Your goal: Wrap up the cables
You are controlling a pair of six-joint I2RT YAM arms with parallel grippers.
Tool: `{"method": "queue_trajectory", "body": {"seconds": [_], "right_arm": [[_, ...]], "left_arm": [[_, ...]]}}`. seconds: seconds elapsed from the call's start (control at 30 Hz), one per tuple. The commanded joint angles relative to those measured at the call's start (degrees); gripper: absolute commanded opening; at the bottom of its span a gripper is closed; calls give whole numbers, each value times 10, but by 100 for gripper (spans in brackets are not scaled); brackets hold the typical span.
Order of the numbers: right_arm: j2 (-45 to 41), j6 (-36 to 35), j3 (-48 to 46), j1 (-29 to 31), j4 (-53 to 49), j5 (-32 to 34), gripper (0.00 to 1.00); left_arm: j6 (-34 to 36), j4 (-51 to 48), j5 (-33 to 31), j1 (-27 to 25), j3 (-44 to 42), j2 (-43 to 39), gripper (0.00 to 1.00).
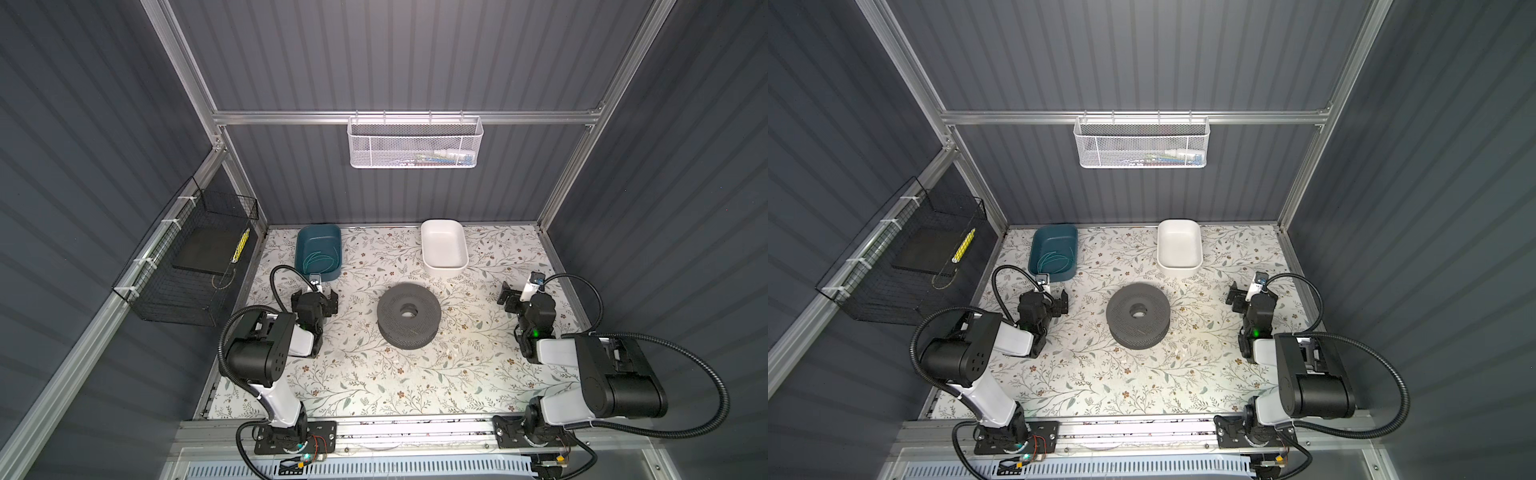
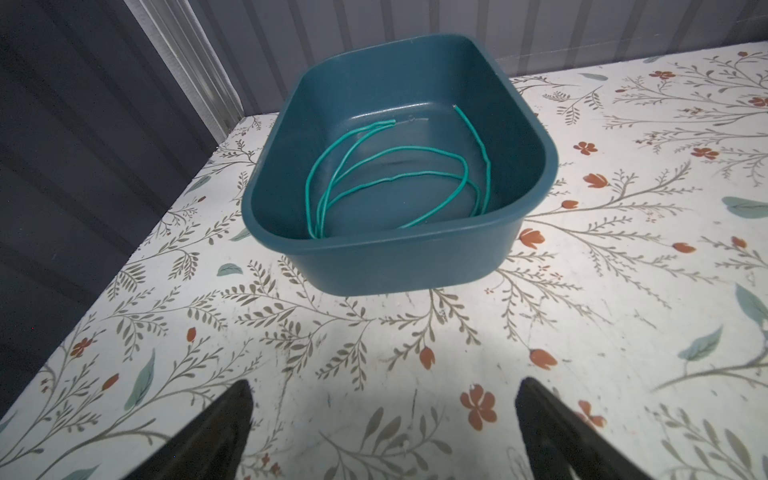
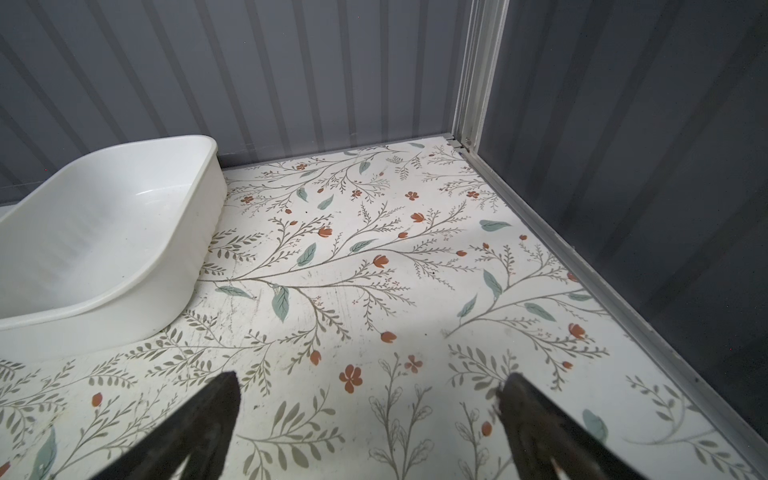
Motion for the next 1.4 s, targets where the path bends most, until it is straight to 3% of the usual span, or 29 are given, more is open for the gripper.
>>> {"method": "queue_trajectory", "body": {"seconds": [0.0, 1.03, 1.17, 1.37], "right_arm": [[-6, 4, 7, -1, 1, 1, 99], [-6, 4, 7, -1, 0, 1, 99], [-6, 4, 7, -1, 0, 1, 99], [-6, 4, 7, -1, 0, 1, 99]], "left_arm": [[-8, -2, 5, 4, 2, -7, 100], [-15, -19, 14, 11, 11, -7, 100], [-32, -67, 74, 42, 34, -6, 99], [-31, -64, 73, 42, 32, -7, 99]]}}
